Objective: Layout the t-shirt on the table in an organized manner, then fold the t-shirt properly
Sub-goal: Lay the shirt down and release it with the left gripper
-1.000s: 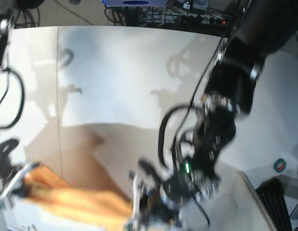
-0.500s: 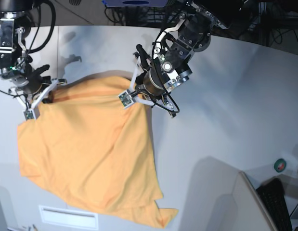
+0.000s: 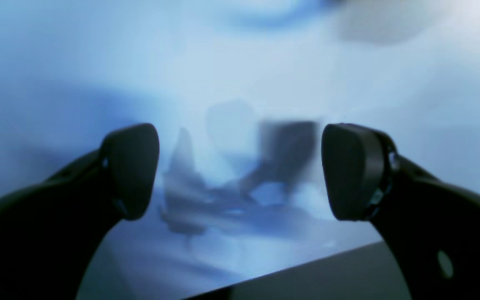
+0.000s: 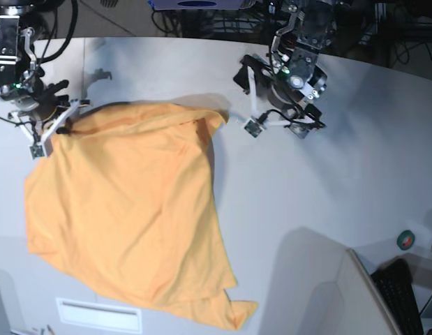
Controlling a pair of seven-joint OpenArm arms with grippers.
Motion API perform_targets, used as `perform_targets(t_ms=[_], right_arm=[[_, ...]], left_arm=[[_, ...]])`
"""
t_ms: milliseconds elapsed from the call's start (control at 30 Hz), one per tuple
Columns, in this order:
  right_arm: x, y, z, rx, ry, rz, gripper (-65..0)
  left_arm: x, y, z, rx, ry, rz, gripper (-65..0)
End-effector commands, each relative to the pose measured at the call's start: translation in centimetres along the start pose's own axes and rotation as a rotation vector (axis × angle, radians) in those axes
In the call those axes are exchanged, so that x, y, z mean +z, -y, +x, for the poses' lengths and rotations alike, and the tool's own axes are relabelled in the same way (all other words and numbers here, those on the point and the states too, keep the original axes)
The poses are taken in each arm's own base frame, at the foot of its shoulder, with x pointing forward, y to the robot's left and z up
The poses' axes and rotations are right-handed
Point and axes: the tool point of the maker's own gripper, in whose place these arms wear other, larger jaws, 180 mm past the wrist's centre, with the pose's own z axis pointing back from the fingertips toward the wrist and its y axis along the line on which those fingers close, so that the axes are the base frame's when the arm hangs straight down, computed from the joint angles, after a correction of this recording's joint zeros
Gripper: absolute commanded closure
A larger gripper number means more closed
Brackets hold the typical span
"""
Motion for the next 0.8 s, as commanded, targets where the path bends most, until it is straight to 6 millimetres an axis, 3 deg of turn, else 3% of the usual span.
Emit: perform_targets(t_ms=[0,67,133,267,400,533,600,667,767], right_arm=[[0.6,1.7,1.0,-0.001,0.036,-0.039,0.0],[0.9,2.7,1.1,-0.019,0.043,-0.062,0.0],[1.0,3.2,1.1,-0.028,0.045,-0.073,0.0],[1.1,3.4,0.7,-0.026,-0.001,-0.077,0.0],[1.0,3.3,0.8,-0.030,-0.021,-0.075,0.0],[1.7,3.0,1.5,-0.019,-0.003,-0.073,-1.2],[2.5,3.2,2.1,-0.016,0.018,-0.084,-15.3],[3.3,3.5,2.9,-0.014,0.049,-0.099,-25.1],[4.9,3.8,4.6,-0.057,0.130,-0.129,-28.2]], left_arm=[[1.0,-1.9,2.5,0.056,0.092,0.026,-58.3],[1.9,-5.0,4.9,0.154,0.178,0.036,-52.5],[2.3,-7.5,7.4,0.214,0.245,0.042,-39.5],[1.0,-11.6,12.9,0.259,0.295,0.033,-1.5],[-1.6,-13.2,18.4,0.308,0.340,-0.017,0.0],[-4.7,-12.7,21.2,0.358,0.372,-0.090,0.0],[-6.0,-12.5,21.7,0.383,0.385,-0.115,0.0],[-6.9,-11.7,22.6,0.411,0.410,-0.132,0.0],[-8.4,-11.2,22.5,0.410,0.413,-0.078,0.0]])
